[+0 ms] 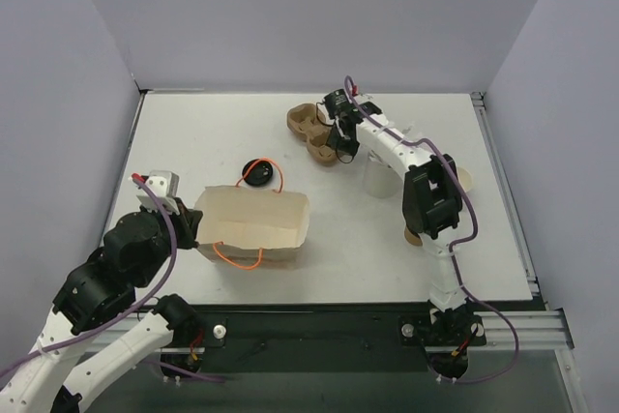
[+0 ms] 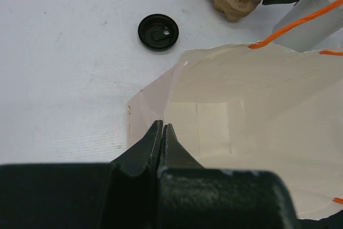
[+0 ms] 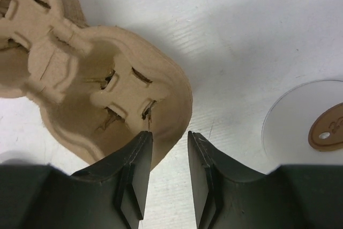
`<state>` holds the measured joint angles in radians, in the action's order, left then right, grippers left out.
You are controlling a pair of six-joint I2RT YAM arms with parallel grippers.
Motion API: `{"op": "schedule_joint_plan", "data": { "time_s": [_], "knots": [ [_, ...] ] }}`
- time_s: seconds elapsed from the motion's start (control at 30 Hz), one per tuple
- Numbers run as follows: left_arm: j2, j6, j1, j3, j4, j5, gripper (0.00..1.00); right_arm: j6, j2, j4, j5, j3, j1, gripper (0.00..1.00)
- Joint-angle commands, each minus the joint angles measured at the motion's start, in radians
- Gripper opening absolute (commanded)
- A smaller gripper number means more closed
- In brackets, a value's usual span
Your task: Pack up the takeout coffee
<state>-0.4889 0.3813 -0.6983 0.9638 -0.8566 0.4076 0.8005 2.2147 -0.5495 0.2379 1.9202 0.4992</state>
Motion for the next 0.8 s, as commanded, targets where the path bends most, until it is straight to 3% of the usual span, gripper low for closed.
{"op": "schedule_joint_plan", "data": {
  "time_s": [0.0, 0.13, 0.33, 0.57, 0.77],
  "knots": [
    [-0.013, -0.018, 0.005, 0.03, 0.051, 0.007, 0.0, -0.116, -0.092, -0.041, -0.061, 0.037, 0.006, 0.34],
    [-0.014, -0.015, 0.005, 0.026, 0.048, -0.007, 0.0, -0.275, -0.061, -0.009, -0.161, 0.127, 0.002, 0.41],
    [-0.001, -0.005, 0.005, 0.01, 0.033, -0.013, 0.0, -0.376, 0.077, 0.01, -0.269, 0.298, -0.025, 0.51],
    [-0.005, -0.024, 0.005, 0.033, 0.021, -0.003, 0.0, -0.454, 0.169, 0.059, -0.365, 0.344, -0.053, 0.53],
    [-0.007, -0.036, 0.005, 0.032, 0.021, 0.007, 0.0, -0.511, 0.192, 0.077, -0.33, 0.356, -0.045, 0.53]
  ]
}}
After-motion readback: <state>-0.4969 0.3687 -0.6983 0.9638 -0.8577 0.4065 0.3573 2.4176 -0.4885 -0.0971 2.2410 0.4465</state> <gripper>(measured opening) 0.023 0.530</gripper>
